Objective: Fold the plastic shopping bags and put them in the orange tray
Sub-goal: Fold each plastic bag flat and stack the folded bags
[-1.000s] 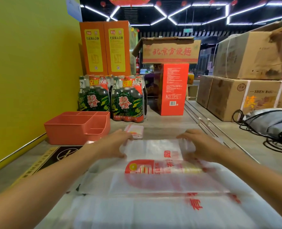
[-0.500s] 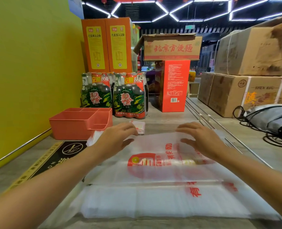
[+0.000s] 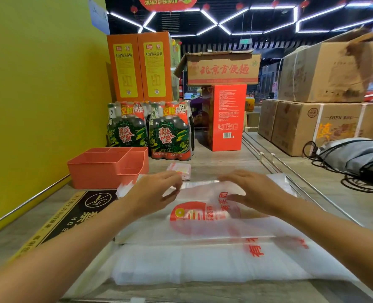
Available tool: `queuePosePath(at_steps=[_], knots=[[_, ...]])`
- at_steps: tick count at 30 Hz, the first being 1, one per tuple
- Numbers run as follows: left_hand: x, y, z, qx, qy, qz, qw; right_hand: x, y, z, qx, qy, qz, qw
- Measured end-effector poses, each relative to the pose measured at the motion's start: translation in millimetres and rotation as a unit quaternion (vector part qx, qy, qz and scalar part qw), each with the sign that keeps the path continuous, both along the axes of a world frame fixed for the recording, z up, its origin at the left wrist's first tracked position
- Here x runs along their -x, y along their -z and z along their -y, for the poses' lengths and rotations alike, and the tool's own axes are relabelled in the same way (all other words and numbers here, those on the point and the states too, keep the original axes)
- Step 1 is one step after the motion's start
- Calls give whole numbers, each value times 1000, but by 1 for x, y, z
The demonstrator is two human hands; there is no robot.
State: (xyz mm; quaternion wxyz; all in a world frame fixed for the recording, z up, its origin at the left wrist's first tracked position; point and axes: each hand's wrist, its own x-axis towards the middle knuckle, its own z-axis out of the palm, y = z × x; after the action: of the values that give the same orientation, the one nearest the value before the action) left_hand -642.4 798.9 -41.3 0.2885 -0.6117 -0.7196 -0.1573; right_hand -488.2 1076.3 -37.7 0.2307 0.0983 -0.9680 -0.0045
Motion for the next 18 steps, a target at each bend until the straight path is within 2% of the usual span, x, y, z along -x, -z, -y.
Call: queuePosePath(at_steps=[4,8,11,14,18], knots=[[-9,6,9,71,-54,38,995,-5,3,7,-27,4,19,999],[-13,11,11,179,-137,91,970,-16,9,11,-47,47,78,995],[-16,17,13,202,-148,106,962,-20,9,23,-25,58,152,986],[-26,21,14,237,-156,187,940,-21,11,53,44,24,232,971],[-48,22,20,261,-112,260,923,-17,17,100,64,-13,301,951]])
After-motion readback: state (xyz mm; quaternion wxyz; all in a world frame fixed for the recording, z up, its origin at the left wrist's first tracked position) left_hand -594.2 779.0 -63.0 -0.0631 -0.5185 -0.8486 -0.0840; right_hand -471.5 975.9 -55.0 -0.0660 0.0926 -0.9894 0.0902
